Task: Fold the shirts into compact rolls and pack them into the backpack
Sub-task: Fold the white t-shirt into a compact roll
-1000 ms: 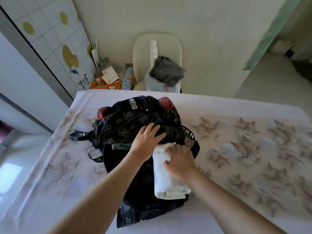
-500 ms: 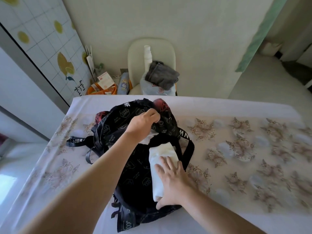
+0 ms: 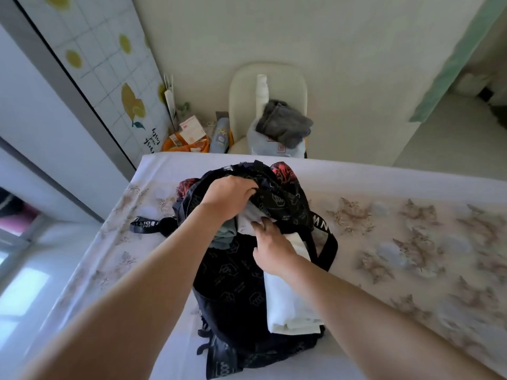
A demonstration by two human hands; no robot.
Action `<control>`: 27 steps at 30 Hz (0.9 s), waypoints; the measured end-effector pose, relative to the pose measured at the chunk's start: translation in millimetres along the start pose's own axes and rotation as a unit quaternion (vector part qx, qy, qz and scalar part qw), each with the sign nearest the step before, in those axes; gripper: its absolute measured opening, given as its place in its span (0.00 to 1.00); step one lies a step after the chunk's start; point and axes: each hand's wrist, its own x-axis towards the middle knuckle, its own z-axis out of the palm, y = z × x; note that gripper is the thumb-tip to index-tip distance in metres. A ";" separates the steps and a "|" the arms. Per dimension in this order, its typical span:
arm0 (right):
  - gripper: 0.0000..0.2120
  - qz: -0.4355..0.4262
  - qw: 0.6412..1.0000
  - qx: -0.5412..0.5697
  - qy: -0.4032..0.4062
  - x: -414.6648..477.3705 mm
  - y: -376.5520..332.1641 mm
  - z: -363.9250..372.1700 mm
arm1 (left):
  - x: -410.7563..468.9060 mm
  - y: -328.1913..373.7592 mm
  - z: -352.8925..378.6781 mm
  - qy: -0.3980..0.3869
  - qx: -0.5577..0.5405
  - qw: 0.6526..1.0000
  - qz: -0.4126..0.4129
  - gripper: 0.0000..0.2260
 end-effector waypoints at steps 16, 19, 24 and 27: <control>0.25 -0.016 0.994 -0.106 -0.021 73.4 -56.0 32.1 | 20.1 -11.9 11.3 0.106 -0.176 0.979 0.009 0.10; 0.31 -0.019 0.987 -0.142 -0.072 74.8 -52.6 31.7 | 15.9 -14.5 13.2 0.078 -0.166 0.983 -0.016 0.11; 0.38 -0.051 0.992 -0.106 -0.055 37.8 -37.9 41.0 | 11.6 -7.2 15.1 0.003 -0.089 0.996 0.031 0.19; 0.25 -0.138 0.984 -0.108 0.037 -1.6 -14.3 36.2 | 11.5 6.3 24.8 -0.067 0.000 0.989 0.129 0.26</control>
